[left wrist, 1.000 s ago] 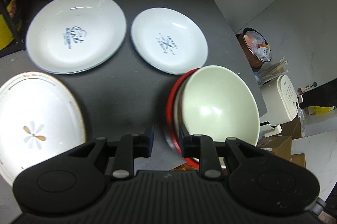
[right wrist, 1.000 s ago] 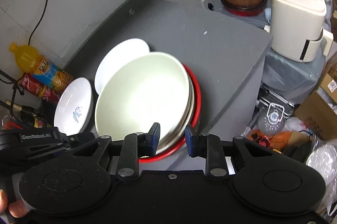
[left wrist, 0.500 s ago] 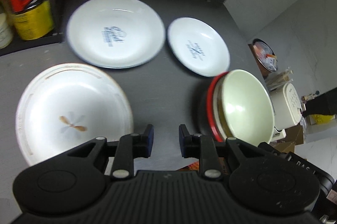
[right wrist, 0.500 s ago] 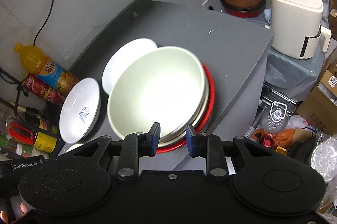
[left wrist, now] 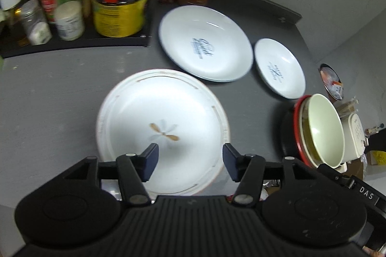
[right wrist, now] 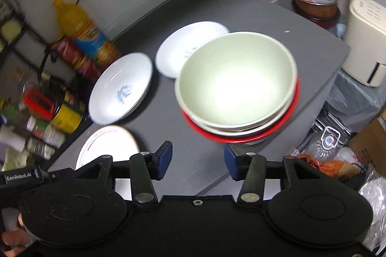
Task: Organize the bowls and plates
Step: 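Move both grippers toward the white plate with blue 'Sweet' print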
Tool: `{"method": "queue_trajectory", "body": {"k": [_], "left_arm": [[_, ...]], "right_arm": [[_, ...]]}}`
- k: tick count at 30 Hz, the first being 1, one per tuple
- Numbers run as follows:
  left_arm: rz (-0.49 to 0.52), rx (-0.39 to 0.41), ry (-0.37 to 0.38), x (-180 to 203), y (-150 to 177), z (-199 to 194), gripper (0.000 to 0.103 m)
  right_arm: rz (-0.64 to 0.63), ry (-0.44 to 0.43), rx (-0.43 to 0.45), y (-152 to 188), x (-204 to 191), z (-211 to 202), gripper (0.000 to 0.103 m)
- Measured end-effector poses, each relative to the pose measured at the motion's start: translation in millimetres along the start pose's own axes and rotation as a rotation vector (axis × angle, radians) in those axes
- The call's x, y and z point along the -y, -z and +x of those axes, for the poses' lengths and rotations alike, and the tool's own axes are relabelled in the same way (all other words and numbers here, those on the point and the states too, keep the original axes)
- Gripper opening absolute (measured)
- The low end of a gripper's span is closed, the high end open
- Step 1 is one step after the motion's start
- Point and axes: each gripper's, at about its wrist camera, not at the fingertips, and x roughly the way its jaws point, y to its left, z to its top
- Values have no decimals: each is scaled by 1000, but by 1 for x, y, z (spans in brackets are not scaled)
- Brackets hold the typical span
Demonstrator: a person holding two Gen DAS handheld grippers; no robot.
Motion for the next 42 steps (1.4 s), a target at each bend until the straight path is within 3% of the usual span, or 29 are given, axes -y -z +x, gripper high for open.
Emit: {"method": "queue_trajectory", "body": {"k": [4, 14, 30, 42], "left_arm": [[-10, 8, -23, -16, 5, -7, 69], [-49, 10, -45, -42, 15, -12, 72], [-91, 64, -104, -44, 18, -22, 72], [-212, 75, -143, -19, 3, -10, 72]], "right_arm": [[-51, -50, -18, 3, -19, 1, 64], [-182, -85, -36, 5, -58, 0, 87], [-427, -157, -74, -3, -99, 15, 92], [-562, -260, -118, -48, -98, 34, 98]]}}
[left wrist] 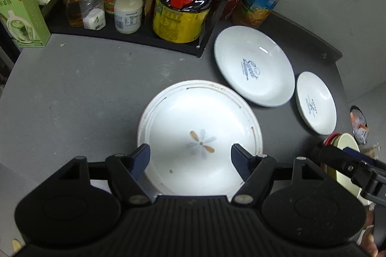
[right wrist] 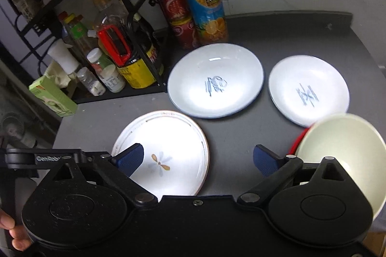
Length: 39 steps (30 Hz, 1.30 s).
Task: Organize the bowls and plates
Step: 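Move both grippers toward the white plate with blue 'Sweet' print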
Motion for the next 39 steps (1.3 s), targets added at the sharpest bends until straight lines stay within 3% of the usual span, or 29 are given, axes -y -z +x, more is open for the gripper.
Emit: {"method": "queue_trajectory", "body": {"k": [4, 12, 26, 39], "left_arm": [[-55, 16, -21, 12, -3, 1, 72], [-152, 52, -51, 31, -4, 3, 72], [-272, 99, -93, 62, -13, 23, 72], [-354, 126, -83, 70, -32, 53, 69]], "right_arm": [[-104, 0, 12, -15, 6, 2, 101], [-192, -45, -3, -41, 29, 9, 102], [-231, -61, -36, -75, 67, 37, 102], [-245, -101, -87, -104, 88, 70, 99]]}}
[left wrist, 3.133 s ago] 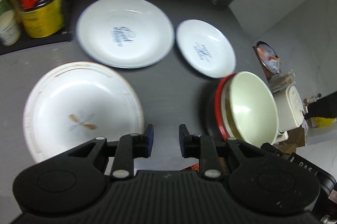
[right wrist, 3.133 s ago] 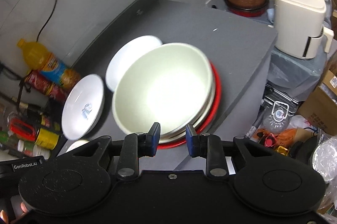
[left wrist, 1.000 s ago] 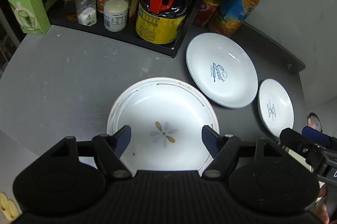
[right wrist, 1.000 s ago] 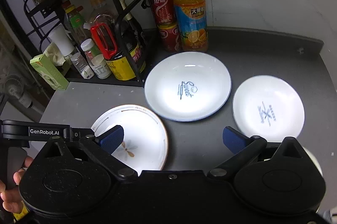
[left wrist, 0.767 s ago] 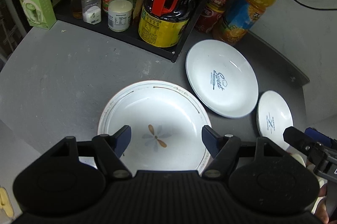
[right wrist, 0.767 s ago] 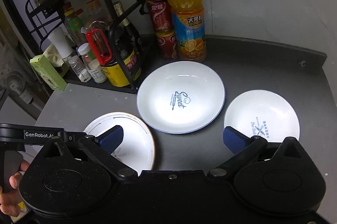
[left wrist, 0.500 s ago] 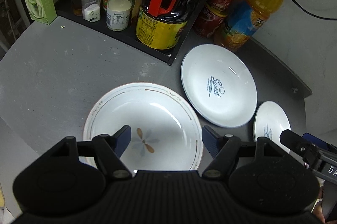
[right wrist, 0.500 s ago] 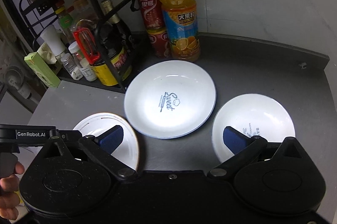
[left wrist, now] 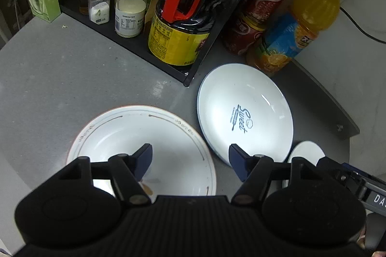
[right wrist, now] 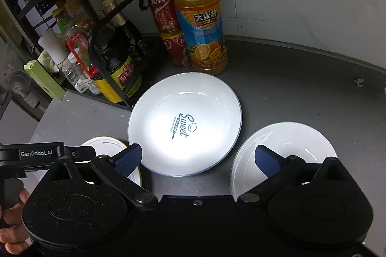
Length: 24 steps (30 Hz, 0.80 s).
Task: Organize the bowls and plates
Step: 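Move both grippers toward the white plate with blue 'Sweet' print, then close both grippers on the rim of the 'Sweet' plate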
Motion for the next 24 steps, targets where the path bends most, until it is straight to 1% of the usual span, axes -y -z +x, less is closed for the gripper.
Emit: {"method": "queue_trajectory", "body": {"k": [2, 3, 5, 6, 8, 9, 11, 13, 16, 19, 20, 21, 23, 24], "left_arm": [[-10, 2, 1, 2, -2, 7, 68], [-15, 1, 2, 3, -3, 10, 66], [-24, -2, 13, 4, -7, 17, 62], [-32, -4, 18, 5, -8, 20, 60], [-48, -6, 34, 5, -13, 26, 56], [-54, -9, 41, 4, -16, 30, 52], [-70, -16, 47, 2, -23, 39, 48], [-81, -21, 61, 1, -28, 47, 43], [-93, -25, 82, -1, -38, 60, 40], [-102, -32, 80, -1, -46, 71, 37], [-107, -35, 87, -2, -49, 76, 36], [-109, -41, 89, -2, -51, 80, 33], [-108, -54, 87, -3, -55, 89, 29], [-107, -55, 86, -3, -56, 92, 28]], "right_arm": [[5, -6, -9, -3, 6, 5, 91], [9, -8, -13, -5, 9, 8, 89], [27, -17, -23, -8, 16, 14, 80], [42, -22, -28, -10, 20, 18, 78], [73, -29, -39, -13, 28, 26, 70], [86, -34, -42, -15, 32, 30, 68], [99, -37, -50, -18, 38, 38, 60], [112, -37, -59, -21, 43, 46, 56], [165, -34, -82, -24, 55, 61, 52], [230, -63, -92, -27, 64, 74, 43], [236, -51, -94, -28, 66, 78, 42], [240, -42, -94, -28, 67, 81, 42], [253, -53, -96, -29, 71, 88, 35], [259, -51, -99, -29, 73, 92, 34]]}}
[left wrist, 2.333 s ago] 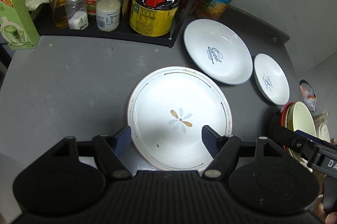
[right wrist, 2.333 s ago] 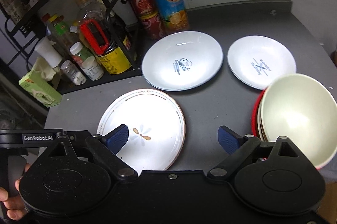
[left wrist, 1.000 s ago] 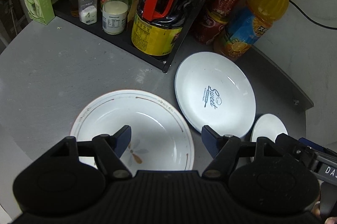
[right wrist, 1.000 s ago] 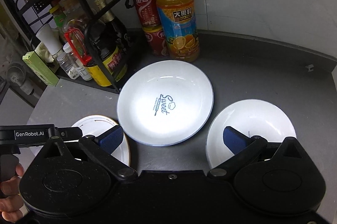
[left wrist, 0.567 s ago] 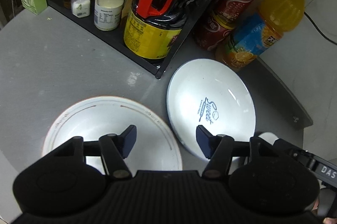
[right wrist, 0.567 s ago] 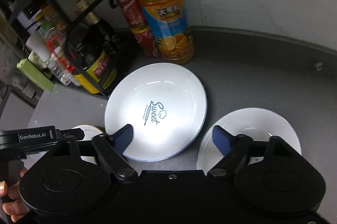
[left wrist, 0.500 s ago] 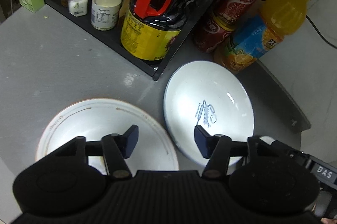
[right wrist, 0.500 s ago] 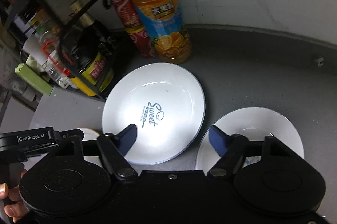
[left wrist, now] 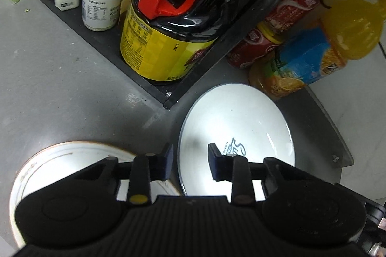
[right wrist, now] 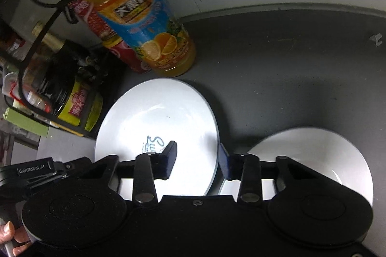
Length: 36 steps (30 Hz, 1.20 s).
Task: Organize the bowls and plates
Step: 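Close both grippers on the rim of the 'Sweet' plate, then lift the 'Sweet' plate with both grippers over the flower-pattern plate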
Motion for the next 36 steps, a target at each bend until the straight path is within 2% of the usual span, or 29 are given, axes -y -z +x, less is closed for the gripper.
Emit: {"method": "queue_trajectory", "body": {"k": [8, 13, 19, 24, 28, 36], "left_arm": [[-13, -37, -17, -3, -6, 32, 21], [-32, -68, -14, -6, -8, 49, 13], [-37, -67, 13, -6, -9, 58, 13], [-41, -88, 42, -12, -12, 59, 12], [-33, -106, 45, -15, -15, 57, 11], [14, -128, 69, -21, -19, 40, 9]], "right_arm": [[31, 54, -23, -9, 13, 23, 27], [50, 49, -57, -10, 15, 40, 24], [63, 35, -92, -6, 12, 54, 20], [63, 49, -90, -5, 9, 54, 18], [102, 24, -93, 1, 13, 50, 15], [152, -20, -44, 15, 11, 23, 7]]}}
